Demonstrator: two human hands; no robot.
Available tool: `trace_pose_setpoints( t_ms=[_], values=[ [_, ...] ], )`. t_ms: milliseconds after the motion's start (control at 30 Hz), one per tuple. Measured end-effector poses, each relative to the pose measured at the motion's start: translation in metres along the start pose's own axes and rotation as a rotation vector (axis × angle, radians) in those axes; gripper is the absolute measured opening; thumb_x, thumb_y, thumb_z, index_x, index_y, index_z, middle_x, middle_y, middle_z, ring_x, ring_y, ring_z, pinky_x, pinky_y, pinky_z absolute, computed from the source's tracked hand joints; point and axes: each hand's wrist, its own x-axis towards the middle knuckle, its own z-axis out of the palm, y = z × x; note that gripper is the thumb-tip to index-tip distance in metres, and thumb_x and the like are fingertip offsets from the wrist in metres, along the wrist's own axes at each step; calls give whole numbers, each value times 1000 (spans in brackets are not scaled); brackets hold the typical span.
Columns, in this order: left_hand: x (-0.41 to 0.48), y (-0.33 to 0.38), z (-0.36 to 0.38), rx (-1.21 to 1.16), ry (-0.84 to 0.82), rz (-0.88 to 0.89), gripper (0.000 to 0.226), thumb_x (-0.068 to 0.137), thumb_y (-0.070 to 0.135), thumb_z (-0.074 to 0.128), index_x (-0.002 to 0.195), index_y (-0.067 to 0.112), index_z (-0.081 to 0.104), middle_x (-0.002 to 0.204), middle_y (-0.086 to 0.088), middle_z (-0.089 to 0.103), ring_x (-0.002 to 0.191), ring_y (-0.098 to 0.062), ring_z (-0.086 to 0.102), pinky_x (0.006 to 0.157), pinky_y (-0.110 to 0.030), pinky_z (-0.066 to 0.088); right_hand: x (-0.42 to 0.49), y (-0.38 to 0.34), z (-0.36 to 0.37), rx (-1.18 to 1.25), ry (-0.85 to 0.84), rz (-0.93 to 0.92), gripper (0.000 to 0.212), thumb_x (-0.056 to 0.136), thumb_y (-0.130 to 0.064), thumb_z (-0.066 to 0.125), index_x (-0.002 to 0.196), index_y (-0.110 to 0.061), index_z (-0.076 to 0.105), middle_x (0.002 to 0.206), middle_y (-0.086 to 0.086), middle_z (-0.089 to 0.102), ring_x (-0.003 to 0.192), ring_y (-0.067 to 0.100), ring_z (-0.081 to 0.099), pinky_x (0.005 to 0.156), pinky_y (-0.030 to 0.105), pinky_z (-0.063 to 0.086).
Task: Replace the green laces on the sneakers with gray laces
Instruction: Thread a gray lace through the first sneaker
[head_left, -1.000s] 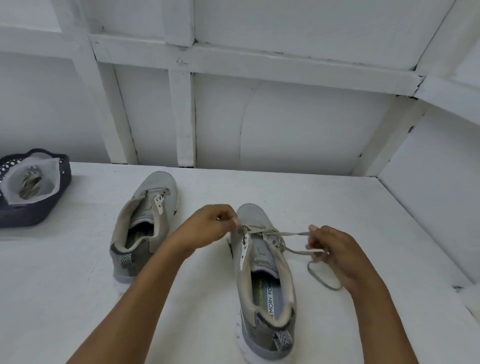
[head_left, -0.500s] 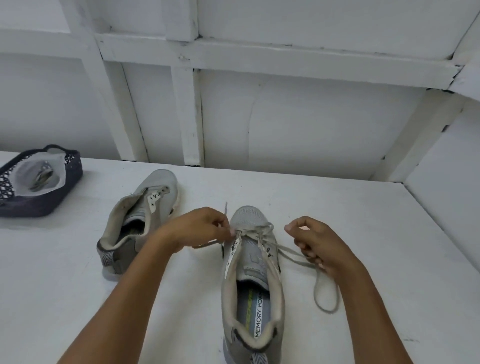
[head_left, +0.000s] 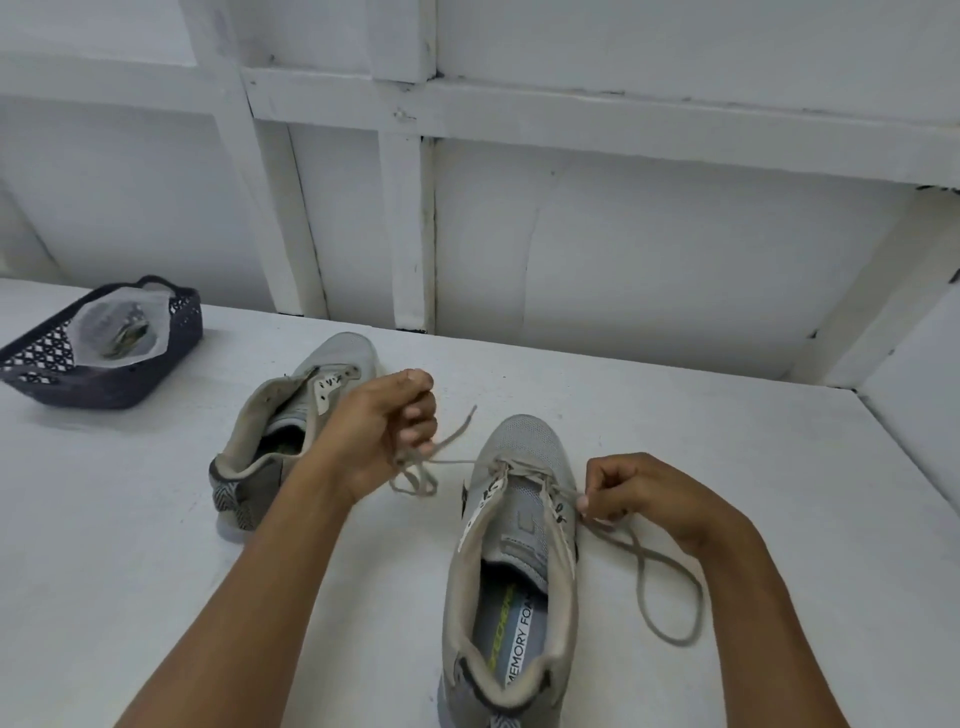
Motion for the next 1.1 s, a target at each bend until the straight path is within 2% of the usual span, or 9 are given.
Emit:
trace_pose_setpoints(
  t_ms=[67,100,267,467,633,833,933,1000,1100],
  values=[
    [1,1,-5,147,43,-11,26,103,15,41,78,17,41,60,3,29,44,-6,20,35,-14,16,-1,0,-6,3,36,5,25,82,2,67,62,-9,55,60,3,51,56,9,44,59,21,36],
    [2,1,-6,265,36,-15,26,103,14,44,77,17,44,60,3,30,46,-6,18,37,-14,12,-2,1,-8,3,46,2,25,82,0,68,62,-9,56,61,3,53,57,10,45,59,20,37],
    [10,-7,6,968,-118,14,12,95,23,65,86,15,67,72,7,60,62,-8,47,53,-20,40,0,3,-12,1,35,-13,18,84,-21,75,77,-8,66,66,-2,62,64,7,54,66,20,45],
    [20,-14,21,1246,-293,65,6,91,32,70,91,25,71,89,11,71,77,-5,59,73,-19,43,13,-9,-1,-110,250,-188,5,85,-23,76,82,-21,74,77,3,68,71,7,57,70,18,48],
    [24,-11,18,1296,-323,127,6,87,24,75,83,26,70,86,13,69,81,0,60,73,-20,44,23,-17,10,-296,179,-144,8,79,-27,81,77,-28,74,80,-6,71,68,-1,59,67,19,49],
    [25,-16,14,1325,-347,308,12,90,19,71,83,28,68,90,15,71,89,-7,63,84,-34,50,25,-22,13,-354,163,-190,16,76,-11,78,73,-24,71,73,-14,67,63,-2,56,62,13,44],
    [24,-12,13,1148,-412,158,7,92,18,69,86,15,70,79,8,72,75,-7,63,74,-27,51,26,-22,14,-341,148,-204,19,76,-8,77,74,-26,72,71,-12,67,61,-2,55,61,13,44],
    [22,-11,16,1042,-434,17,25,97,28,63,87,6,69,70,6,66,66,-10,56,65,-22,45,28,-20,13,-318,128,-211,17,78,-11,78,78,-29,76,73,-11,69,63,-2,55,63,13,43],
    [24,-13,21,1053,-361,-135,45,101,41,51,81,3,66,62,1,59,57,-12,44,54,-25,38,30,-20,12,-283,125,-207,7,83,-23,78,85,-29,80,80,-12,73,70,-1,61,67,16,45]
  ],
)
